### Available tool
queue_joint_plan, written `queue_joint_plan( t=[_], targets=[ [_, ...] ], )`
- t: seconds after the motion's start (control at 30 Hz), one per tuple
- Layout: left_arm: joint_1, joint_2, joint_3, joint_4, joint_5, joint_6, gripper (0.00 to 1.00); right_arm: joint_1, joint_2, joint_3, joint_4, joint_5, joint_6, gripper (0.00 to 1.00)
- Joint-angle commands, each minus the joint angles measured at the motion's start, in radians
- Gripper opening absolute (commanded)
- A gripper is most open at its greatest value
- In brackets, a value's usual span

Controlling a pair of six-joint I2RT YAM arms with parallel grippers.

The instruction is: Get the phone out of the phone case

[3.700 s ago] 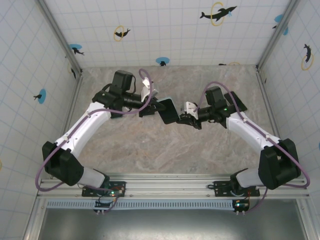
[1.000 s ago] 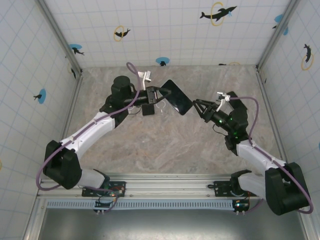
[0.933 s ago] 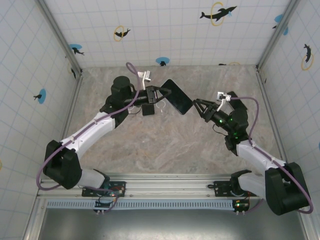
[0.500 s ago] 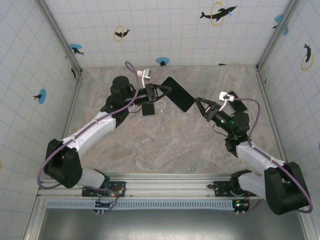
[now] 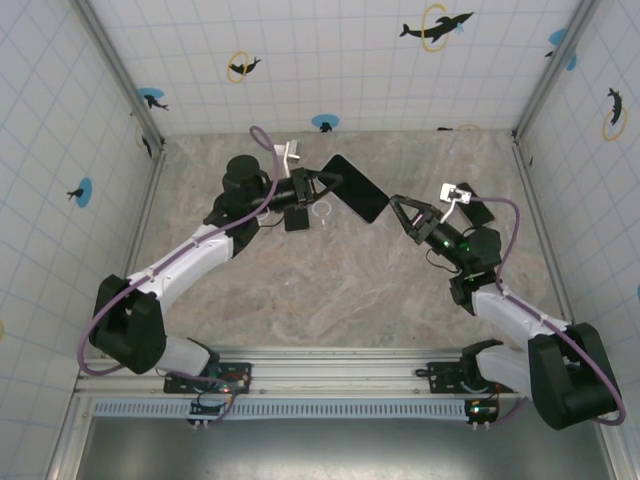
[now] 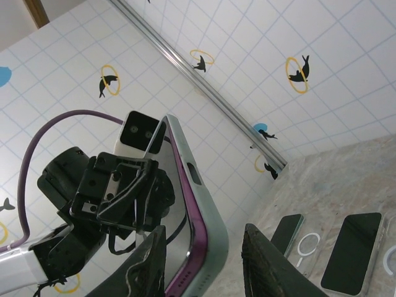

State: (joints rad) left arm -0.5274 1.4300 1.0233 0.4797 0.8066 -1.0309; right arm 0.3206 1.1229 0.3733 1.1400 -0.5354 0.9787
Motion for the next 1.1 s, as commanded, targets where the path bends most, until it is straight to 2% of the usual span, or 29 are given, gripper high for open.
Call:
queue_joint_plan(
  t=[0.0,0.5,1.07],
  targets=[
    [0.003,-0.006,-0.005,0.099,0.014,-0.031,0.00,-0.001,0.002,-0.013,0.028,-0.003,-0.010,0.35],
    [0.005,-0.017,-0.022,0.103,0.012,-0.026,0.00,-0.034,-0.005,-0.028,0.042,-0.008,0.014,0.34],
    [0.006,-0.006,-0.031,0.170,0.027,-0.072,0.00,-0.008,0.043,-0.006,0.066,-0.048,0.020,0.33]
  ],
)
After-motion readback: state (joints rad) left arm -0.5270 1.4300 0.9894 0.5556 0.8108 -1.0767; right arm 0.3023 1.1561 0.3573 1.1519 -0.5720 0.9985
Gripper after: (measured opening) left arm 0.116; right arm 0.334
